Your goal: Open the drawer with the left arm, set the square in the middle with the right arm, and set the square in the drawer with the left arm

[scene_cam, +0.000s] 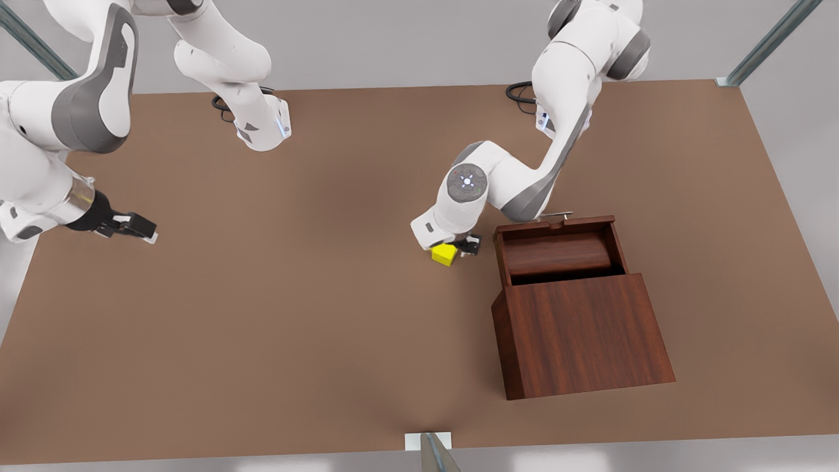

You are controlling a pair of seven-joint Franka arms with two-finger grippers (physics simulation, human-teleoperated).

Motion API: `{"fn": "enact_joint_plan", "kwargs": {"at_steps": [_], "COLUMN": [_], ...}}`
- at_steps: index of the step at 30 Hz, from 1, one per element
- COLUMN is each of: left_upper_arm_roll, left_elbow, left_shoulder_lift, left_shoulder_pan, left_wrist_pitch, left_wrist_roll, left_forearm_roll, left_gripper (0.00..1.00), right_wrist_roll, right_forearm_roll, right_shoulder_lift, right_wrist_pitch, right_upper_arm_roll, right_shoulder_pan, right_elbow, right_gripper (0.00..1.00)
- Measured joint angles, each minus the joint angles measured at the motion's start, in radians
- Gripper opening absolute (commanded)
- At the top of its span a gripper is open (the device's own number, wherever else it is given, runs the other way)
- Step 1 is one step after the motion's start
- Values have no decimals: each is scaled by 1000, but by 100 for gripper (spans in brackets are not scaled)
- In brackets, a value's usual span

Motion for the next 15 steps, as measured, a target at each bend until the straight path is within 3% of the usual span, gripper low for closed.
{"fn": "enact_joint_plan", "kwargs": {"at_steps": [8, 15], "left_upper_arm_roll": [5, 6], "left_elbow": [-59, -313], "left_shoulder_lift": [114, 34], "left_shoulder_pan": [-61, -64], "left_wrist_pitch": [156, 305], "left_wrist_roll": [-12, -13], "left_forearm_roll": [44, 99], "left_gripper": [100, 100], "right_wrist_roll": [-2, -2], "right_forearm_roll": [0, 4], "right_shoulder_lift": [9, 20], "right_wrist_pitch": [-3, -2], "right_upper_arm_roll": [2, 3], "right_shoulder_pan": [-19, -17], "right_elbow": [-3, -2], "right_gripper": [100, 100]}}
